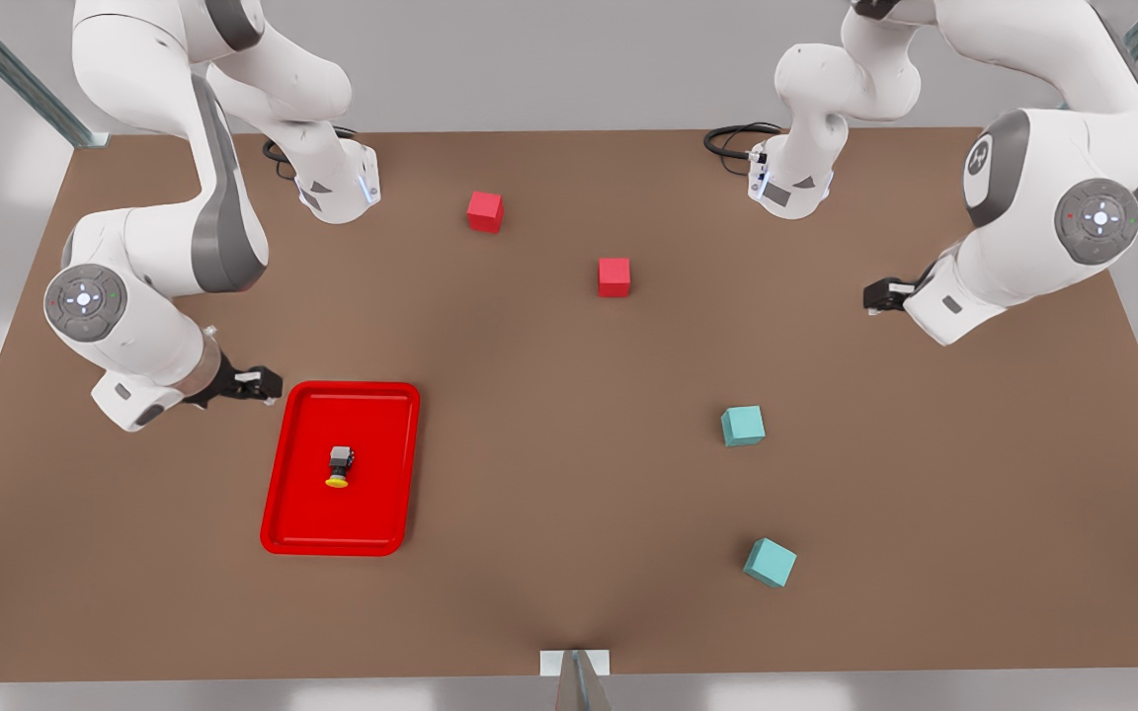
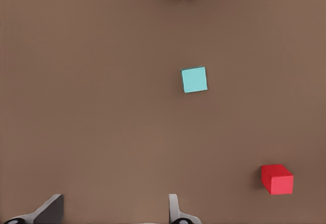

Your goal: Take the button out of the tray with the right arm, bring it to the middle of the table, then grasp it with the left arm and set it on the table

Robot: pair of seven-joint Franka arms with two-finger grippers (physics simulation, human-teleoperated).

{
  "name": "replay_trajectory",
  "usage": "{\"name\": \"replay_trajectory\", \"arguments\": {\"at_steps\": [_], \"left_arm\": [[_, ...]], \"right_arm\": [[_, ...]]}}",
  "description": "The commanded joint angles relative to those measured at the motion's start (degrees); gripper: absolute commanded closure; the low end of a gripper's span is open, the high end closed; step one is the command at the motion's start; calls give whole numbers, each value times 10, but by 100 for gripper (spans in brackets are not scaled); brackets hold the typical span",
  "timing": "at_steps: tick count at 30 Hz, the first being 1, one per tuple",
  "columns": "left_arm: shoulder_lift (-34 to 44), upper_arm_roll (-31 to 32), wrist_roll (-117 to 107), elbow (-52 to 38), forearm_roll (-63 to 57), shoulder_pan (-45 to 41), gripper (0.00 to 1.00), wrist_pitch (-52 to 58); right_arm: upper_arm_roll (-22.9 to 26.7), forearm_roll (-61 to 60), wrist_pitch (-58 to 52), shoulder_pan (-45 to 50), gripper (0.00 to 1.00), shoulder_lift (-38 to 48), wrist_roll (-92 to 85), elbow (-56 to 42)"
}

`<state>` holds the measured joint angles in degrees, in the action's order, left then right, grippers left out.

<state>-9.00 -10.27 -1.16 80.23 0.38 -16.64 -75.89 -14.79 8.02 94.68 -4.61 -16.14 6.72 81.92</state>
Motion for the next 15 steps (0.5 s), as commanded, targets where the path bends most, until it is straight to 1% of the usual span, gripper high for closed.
{"name": "replay_trajectory", "arguments": {"at_steps": [1, 5, 6, 7, 8, 9, 10, 11, 13, 14, 15], "left_arm": [[-3, 0, 9, 0, -11, 1, 0, -32], [-4, 0, 10, 0, -11, 0, 0, -31], [-6, 0, 10, 0, -11, 0, 0, -31], [-9, 0, 10, 0, -11, 0, 0, -32], [-9, 0, 10, 0, -11, 0, 0, -31], [-9, 0, 10, 0, -12, -1, 0, -31], [-10, 1, 10, 0, -12, -1, 0, -31], [-10, 1, 10, 0, -12, -1, 0, -31], [-12, 1, 10, 0, -13, -1, 0, -31], [-15, 1, 10, 0, -13, -1, 0, -31], [-15, 1, 10, 0, -13, -1, 0, -31]], "right_arm": [[0, 3, 19, 0, 0, 1, 0, 0], [-1, 9, 15, 1, 0, -11, -5, 3], [-1, 9, 15, -2, 0, -10, -46, 2], [-1, 5, 15, -29, 0, -11, -105, 0], [-1, 1, -2, -30, 0, -19, -114, 5], [-1, -5, -6, -41, 0, -51, -112, 0], [1, -84, 23, -49, 0, -63, -111, 2], [2, -92, 35, -66, 0, -82, -108, 3], [1, -53, 38, -36, 0, -109, -33, 1], [1, -13, 82, -20, 0, -115, 14, 9], [1, -8, 120, -15, 0, -141, 16, 9]]}}
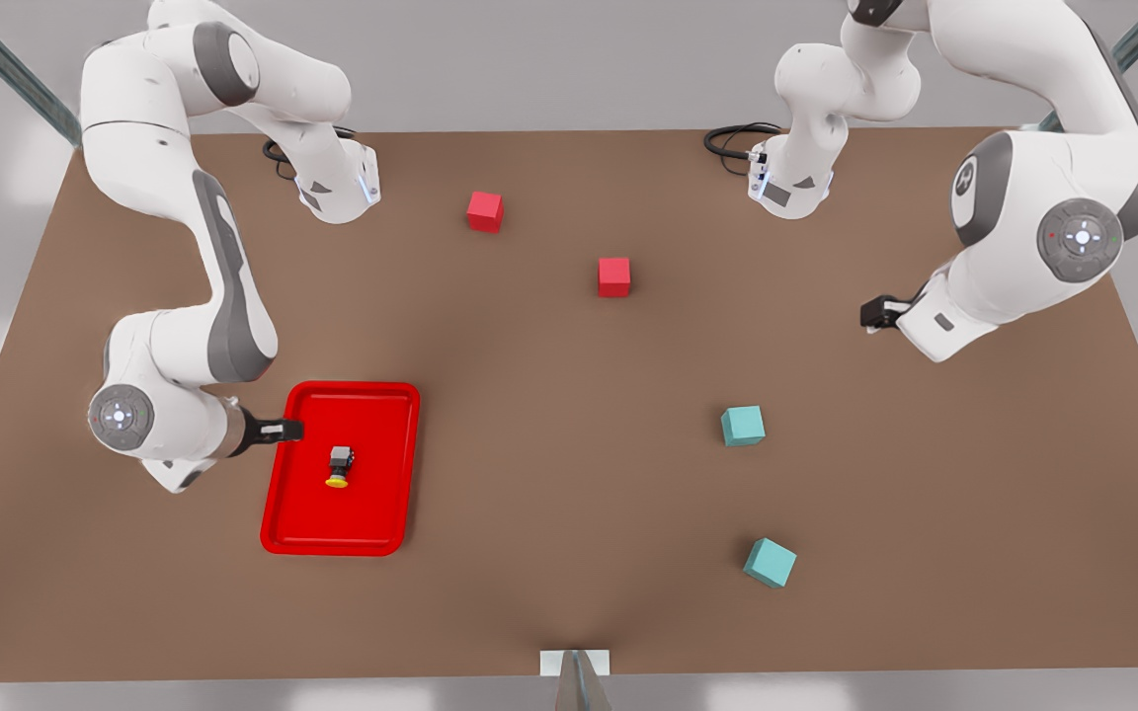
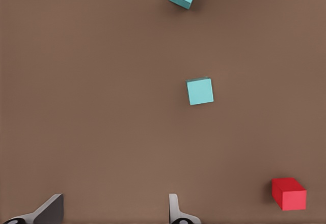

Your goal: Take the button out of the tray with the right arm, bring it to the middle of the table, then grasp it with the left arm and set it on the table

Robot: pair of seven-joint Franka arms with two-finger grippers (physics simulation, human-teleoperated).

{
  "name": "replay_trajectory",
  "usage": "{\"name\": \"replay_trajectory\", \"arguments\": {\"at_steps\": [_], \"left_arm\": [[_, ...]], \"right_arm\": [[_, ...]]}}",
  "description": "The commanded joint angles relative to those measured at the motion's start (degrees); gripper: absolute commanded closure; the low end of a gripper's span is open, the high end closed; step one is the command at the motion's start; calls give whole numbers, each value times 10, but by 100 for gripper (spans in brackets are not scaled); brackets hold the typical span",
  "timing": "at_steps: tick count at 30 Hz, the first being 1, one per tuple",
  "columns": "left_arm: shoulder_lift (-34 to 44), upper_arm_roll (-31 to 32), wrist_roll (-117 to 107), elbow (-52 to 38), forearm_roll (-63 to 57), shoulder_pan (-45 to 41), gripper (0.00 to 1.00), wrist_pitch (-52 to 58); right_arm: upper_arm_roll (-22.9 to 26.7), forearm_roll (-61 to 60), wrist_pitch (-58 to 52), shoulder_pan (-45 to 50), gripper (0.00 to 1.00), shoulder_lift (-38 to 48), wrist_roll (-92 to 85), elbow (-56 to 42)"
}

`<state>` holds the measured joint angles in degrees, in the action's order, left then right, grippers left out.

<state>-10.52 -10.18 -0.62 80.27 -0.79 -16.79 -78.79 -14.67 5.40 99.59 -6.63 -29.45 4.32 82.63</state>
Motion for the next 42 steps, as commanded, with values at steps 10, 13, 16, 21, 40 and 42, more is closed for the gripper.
{"name": "replay_trajectory", "arguments": {"at_steps": [10, 13, 16, 21, 40, 42], "left_arm": [[-4, 0, 4, 0, -2, 0, 0, -2], [-4, 0, 4, 0, -2, -1, 0, -2], [-5, 0, 5, 0, -1, -1, 0, -2], [-5, 0, 4, 0, -1, -1, 0, -2], [-14, 0, 4, -1, -1, -5, 0, -3], [-14, 0, 4, -1, -1, -5, 0, -2]], "right_arm": [[0, 33, 234, 10, 0, -79, 117, 143], [0, 34, 285, 15, 0, -79, 142, 161], [1, 81, 312, 14, 0, -87, 175, 159], [0, 80, 338, 17, 0, -109, 179, 159], [-5, 80, 330, 15, 58, -105, 146, 153], [-33, 80, 323, 3, 58, -80, 131, 148]]}}
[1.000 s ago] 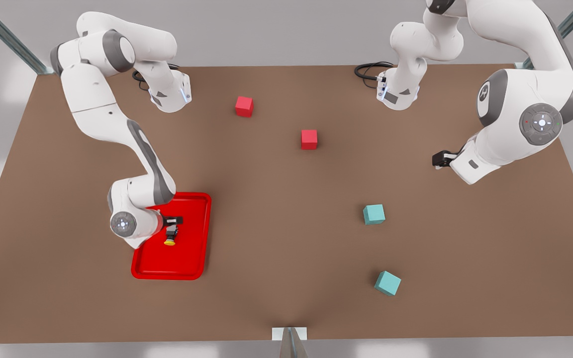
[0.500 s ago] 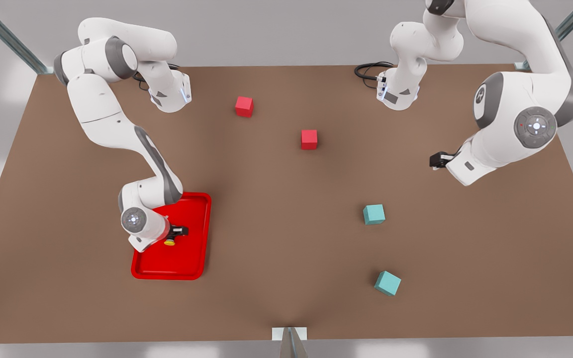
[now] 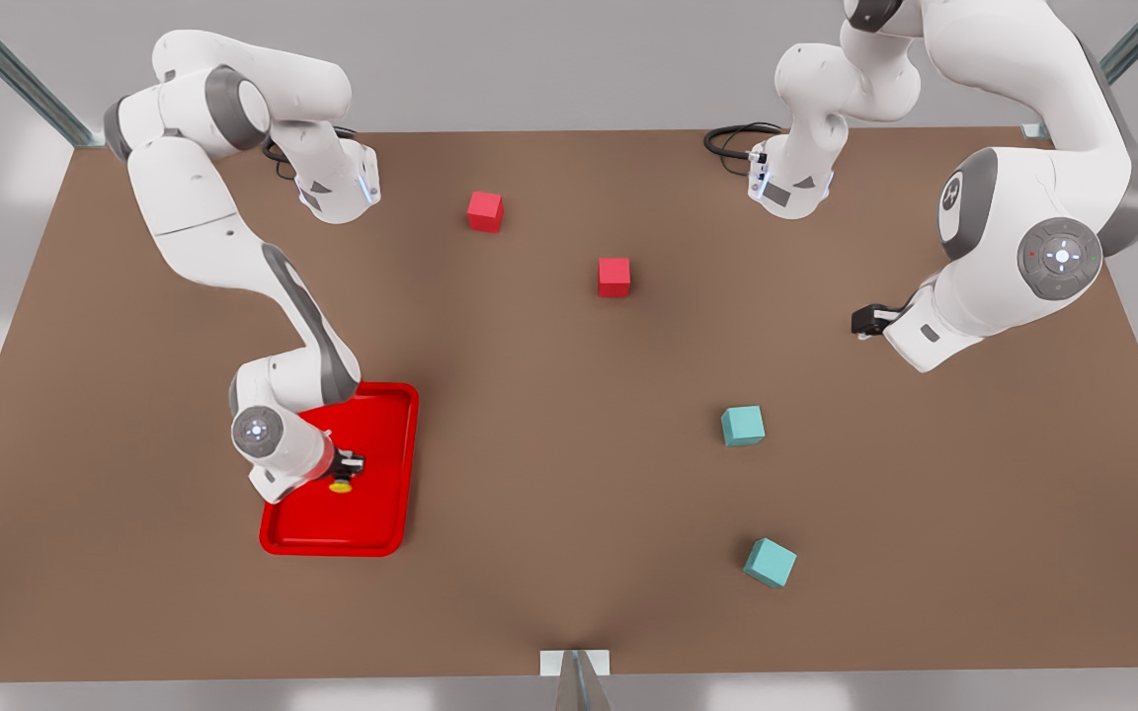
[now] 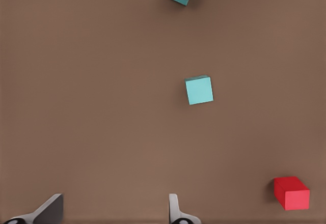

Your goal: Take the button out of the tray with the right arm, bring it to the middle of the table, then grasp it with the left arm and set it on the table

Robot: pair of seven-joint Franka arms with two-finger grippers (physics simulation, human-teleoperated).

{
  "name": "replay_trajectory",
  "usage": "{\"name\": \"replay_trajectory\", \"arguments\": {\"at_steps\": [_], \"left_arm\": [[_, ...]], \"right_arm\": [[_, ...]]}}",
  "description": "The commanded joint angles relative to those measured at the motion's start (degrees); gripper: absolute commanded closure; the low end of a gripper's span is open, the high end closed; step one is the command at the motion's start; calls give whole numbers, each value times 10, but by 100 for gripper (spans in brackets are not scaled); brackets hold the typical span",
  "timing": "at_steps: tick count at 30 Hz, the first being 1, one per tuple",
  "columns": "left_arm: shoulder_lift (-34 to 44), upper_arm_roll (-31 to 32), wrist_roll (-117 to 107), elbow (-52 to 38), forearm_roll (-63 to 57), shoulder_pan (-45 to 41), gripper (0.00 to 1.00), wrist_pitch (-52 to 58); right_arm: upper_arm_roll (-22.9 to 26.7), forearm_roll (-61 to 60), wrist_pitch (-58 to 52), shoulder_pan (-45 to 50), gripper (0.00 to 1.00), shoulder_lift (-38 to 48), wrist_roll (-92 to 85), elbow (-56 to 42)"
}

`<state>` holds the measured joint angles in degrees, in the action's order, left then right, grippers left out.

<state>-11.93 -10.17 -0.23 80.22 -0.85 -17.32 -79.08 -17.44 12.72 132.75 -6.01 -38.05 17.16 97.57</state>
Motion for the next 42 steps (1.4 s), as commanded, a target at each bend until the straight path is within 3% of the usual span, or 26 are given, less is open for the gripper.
{"name": "replay_trajectory", "arguments": {"at_steps": [1, 7, 9, 14, 23, 42], "left_arm": [[1, 0, 0, -1, 0, 0, 0, 1], [-3, 0, 0, 0, -1, 0, 0, 1], [-4, 0, 0, 0, 0, 0, 0, 1], [-5, 0, 0, 0, -1, 0, 0, 1], [-11, 0, 0, -1, -1, 0, 0, 0], [-12, 0, 0, 0, 0, 0, 0, 0]], "right_arm": [[-22, 6, -23, -4, 57, 18, 0, -3], [-138, 6, -57, 14, 58, 32, 167, -29], [-138, 8, -65, 80, 58, 32, 266, -48], [-127, 25, -100, 265, 58, 2, 507, -141], [-25, 18, -159, 474, 56, -159, 579, -407], [11, 20, -93, 509, 50, -247, 577, -424]]}}
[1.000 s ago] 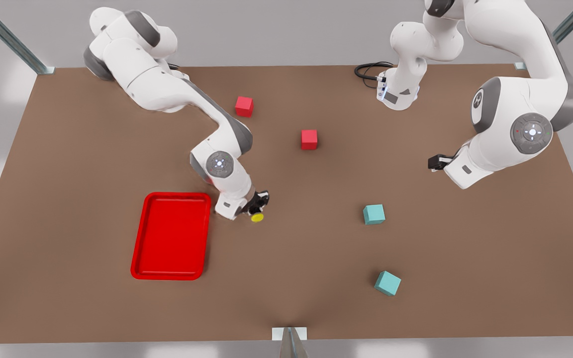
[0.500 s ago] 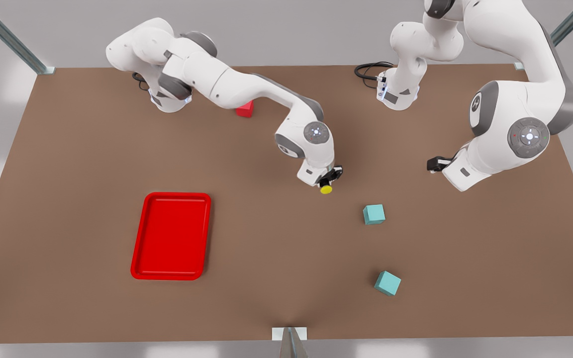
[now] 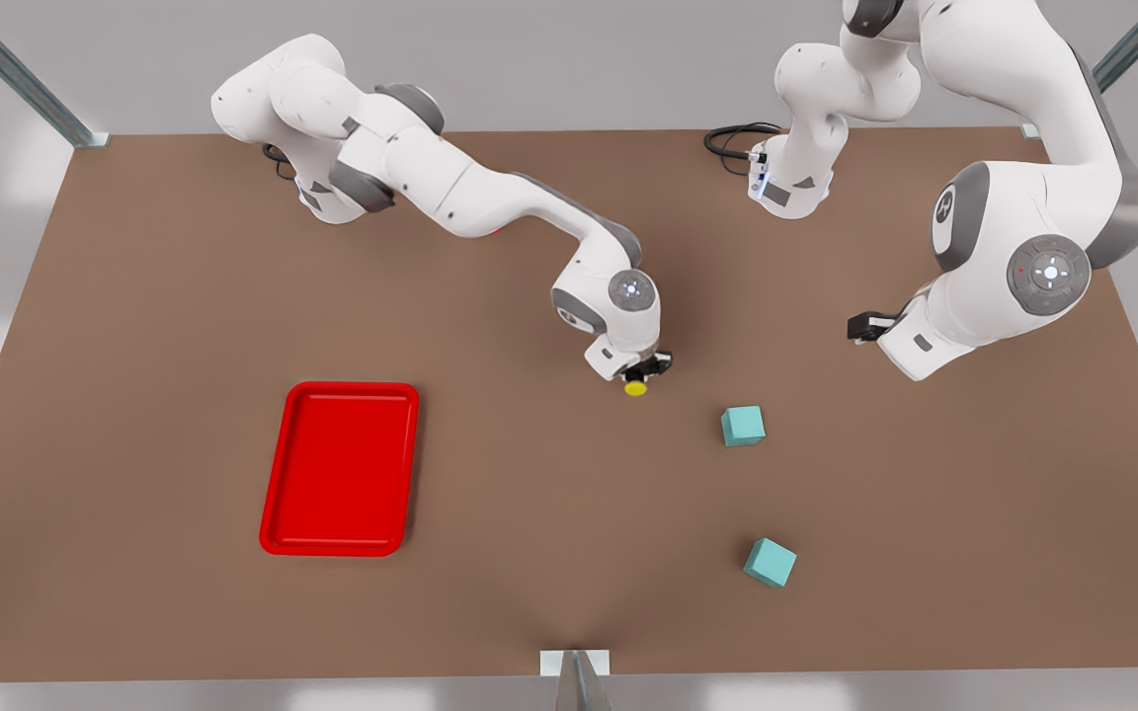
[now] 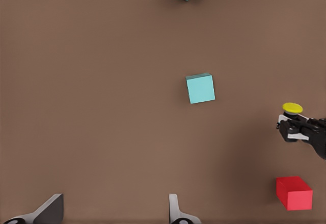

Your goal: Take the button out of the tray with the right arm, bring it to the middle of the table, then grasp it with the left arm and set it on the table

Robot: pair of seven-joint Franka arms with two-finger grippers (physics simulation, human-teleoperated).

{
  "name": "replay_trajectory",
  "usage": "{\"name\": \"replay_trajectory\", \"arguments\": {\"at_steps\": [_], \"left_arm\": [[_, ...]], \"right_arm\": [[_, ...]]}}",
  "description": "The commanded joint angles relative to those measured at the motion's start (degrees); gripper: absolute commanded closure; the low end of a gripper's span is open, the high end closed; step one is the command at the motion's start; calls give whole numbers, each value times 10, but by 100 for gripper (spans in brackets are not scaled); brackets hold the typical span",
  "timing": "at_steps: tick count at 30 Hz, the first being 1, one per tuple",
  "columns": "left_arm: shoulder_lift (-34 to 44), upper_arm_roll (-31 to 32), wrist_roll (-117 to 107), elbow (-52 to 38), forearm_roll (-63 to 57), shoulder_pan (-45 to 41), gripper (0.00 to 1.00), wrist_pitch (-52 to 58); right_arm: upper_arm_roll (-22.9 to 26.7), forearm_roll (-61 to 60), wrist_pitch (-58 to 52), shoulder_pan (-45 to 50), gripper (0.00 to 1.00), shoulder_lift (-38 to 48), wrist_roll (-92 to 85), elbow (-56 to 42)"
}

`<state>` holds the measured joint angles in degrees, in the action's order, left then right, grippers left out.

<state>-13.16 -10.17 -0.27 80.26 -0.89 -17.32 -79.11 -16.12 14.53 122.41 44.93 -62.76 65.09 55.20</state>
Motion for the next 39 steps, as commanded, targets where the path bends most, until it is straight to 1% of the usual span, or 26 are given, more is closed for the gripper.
{"name": "replay_trajectory", "arguments": {"at_steps": [1, 3, 5, 6, 8, 10, 11, 12, 13, 14, 15, 16, 17, 18, 19, 20, 21, 22, 23, 26, 27, 29, 31, 33, 35, 39], "left_arm": [[1, 0, 0, 0, 0, 0, 0, 1], [1, 0, 0, 0, 0, 0, 0, 1], [1, 0, 0, 0, 0, 0, 0, 2], [1, 0, 0, -1, 0, 0, 0, 2], [1, 0, 0, 0, 0, 0, 0, 2], [-4, 0, -9, 0, 0, -2, 0, 3], [-22, 0, -73, -4, 5, -39, 0, 1], [-38, 0, -151, -4, 17, -67, 0, 0], [-71, 0, -325, -5, 46, -133, 0, -6], [-89, 0, -425, -5, 77, -165, 0, -45], [-118, 0, -518, -5, 113, -200, 0, -117], [-150, 0, -541, -2, 144, -232, 0, -185], [-175, 0, -568, 7, 148, -257, 0, -269], [-172, 0, -566, 82, 145, -286, 0, -389], [-159, -1, -565, 144, 140, -313, 0, -479], [-158, -2, -571, 192, 140, -329, 0, -553], [-158, -2, -581, 238, 139, -335, 0, -627], [-154, -2, -575, 279, 122, -337, 0, -692], [-154, -1, -573, 289, 93, -337, 0, -714], [-168, -1, -468, 307, 80, -334, 0, -731], [-173, -1, -468, 307, 80, -334, 0, -731], [-186, -1, -455, 311, 80, -334, 0, -731], [-199, -1, -449, 317, 78, -337, 0, -731], [-204, 0, -424, 331, 78, -337, 0, -731], [-204, 0, -414, 339, 78, -337, 0, -731], [-221, 1, -413, 338, 78, -337, 0, -731]], "right_arm": [[10, 1, 18, 9, 50, -3, 99, 0], [10, 1, 19, 8, 33, -3, 100, 0], [10, 1, 19, 8, 20, -4, 101, 1], [10, 1, 19, 8, 0, -4, 99, 1], [10, 1, 18, 2, 0, -1, 72, 1], [6, -1, -3, -40, 0, 53, 6, 3], [-33, -3, -65, -120, 0, 119, -115, 3], [-71, -2, -109, -185, 0, 152, -190, 3], [-131, -1, -167, -313, 0, 196, -285, 3], [-138, -1, -208, -373, 0, 239, -364, 3], [-143, -2, -293, -433, 0, 286, -470, 4], [-156, -3, -349, -464, 0, 311, -504, 14], [-187, -3, -354, -510, 0, 351, -517, 65], [-245, -3, -350, -584, 0, 379, -532, 118], [-224, -5, -344, -600, 0, 390, -584, 135], [-57, -49, -310, -516, 0, 451, -643, 202], [73, -98, -302, -443, 0, 497, -657, 263], [80, -98, -221, -443, 0, 561, -656, 382], [79, -98, -228, -448, 0, 570, -649, 388], [77, -97, -302, -456, 0, 569, -614, 337], [78, -103, -306, -469, 0, 563, -583, 334], [77, -100, -331, -482, 0, 562, -594, 312], [79, -102, -331, -502, 0, 541, -594, 280], [79, -103, -326, -509, 0, 536, -593, 278], [79, -114, -326, -529, 0, 518, -594, 238], [79, -110, -318, -533, 0, 517, -594, 232]]}}
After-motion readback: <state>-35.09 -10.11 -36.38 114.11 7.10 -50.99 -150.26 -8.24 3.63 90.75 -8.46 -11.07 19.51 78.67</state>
